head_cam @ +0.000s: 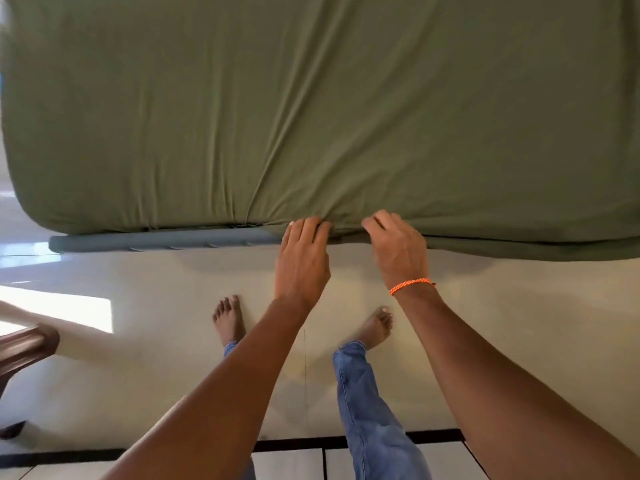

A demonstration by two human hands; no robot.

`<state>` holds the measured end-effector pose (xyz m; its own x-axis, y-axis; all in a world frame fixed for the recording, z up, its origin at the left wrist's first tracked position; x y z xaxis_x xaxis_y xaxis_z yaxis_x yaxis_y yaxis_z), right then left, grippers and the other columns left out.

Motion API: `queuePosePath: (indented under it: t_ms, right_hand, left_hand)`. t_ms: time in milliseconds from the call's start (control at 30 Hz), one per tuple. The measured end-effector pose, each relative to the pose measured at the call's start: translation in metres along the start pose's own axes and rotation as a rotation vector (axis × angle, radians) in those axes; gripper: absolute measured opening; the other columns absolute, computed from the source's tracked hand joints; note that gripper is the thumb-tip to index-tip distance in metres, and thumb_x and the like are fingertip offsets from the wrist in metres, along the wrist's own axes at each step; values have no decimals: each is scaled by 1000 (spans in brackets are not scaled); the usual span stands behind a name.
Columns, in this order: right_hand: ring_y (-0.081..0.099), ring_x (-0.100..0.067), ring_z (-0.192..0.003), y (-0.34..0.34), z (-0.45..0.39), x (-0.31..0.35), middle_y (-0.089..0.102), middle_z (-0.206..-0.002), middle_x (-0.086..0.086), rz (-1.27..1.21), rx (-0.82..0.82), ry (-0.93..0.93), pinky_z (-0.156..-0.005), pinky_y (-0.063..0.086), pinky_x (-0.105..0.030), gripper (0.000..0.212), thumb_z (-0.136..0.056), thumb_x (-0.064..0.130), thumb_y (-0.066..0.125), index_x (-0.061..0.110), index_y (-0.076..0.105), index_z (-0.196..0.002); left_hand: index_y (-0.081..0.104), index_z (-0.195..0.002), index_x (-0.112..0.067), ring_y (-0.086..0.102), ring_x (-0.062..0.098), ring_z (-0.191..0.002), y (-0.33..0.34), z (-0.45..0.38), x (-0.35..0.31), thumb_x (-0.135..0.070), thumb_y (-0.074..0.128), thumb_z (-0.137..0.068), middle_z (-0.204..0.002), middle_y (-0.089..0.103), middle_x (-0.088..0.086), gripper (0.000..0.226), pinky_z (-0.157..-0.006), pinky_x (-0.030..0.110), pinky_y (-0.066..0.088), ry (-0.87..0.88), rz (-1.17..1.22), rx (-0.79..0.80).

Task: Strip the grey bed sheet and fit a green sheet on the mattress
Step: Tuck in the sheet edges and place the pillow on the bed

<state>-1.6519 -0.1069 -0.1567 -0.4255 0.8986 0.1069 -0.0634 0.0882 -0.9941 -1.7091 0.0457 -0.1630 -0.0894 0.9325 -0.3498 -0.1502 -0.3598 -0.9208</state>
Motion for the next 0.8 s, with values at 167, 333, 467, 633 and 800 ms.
queuePosePath:
  t_ms: [167, 333, 467, 633, 800]
  right_hand:
    - [57, -28, -72, -1, -16, 1, 54, -80, -7, -24, 28, 39, -56, 48, -37, 23, -72, -3, 72, 14, 62, -85]
    - [58, -27, -71, 8, -31, -6, 57, -85, -7, -108, 114, 106, -53, 48, -35, 29, -74, -9, 71, 13, 62, -91]
    - [60, -26, -78, 1, -18, -9, 57, -93, -5, -136, 163, 35, -57, 51, -36, 17, -86, 3, 65, 15, 62, -98]
    - [60, -27, -114, -1, -15, -15, 63, -123, -4, -272, 534, -12, -90, 54, -41, 41, -92, 37, 70, 14, 60, -125]
    - [65, -34, -111, 7, -32, -13, 68, -116, -10, -246, 844, 84, -81, 50, -36, 56, -79, 50, 81, 17, 61, -120]
  left_hand:
    - [56, -138, -4, 51, 33, -126, -2, 11, 0, 5, 61, -90, -138, 54, 15, 49, -106, 45, 52, -88, -69, -40]
    - [48, -150, -1, 49, 34, -139, 9, 15, -3, -5, 60, -95, -148, 52, 18, 56, -113, 46, 49, -171, -88, 33]
    - [53, -147, -2, 51, 32, -140, 2, 11, -9, -20, 58, -100, -147, 56, 17, 51, -117, 44, 45, -231, -59, 49]
    - [56, -146, -3, 49, 29, -136, -4, 1, -1, -38, 61, -97, -144, 58, 13, 61, -119, 43, 41, -197, -82, 136]
    - [67, -118, -14, 64, 31, -110, 1, -31, 12, -39, 42, -106, -117, 66, 7, 37, -91, 43, 54, -243, -26, 339]
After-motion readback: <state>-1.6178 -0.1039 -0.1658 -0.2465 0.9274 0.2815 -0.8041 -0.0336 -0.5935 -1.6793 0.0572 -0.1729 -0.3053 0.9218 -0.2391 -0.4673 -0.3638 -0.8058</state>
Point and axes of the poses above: each hand's wrist, its own z-axis away from the middle knuckle, its own y-axis out of the palm, x = y × z, the point moved 7 cm from there along -z, towards the middle knuckle
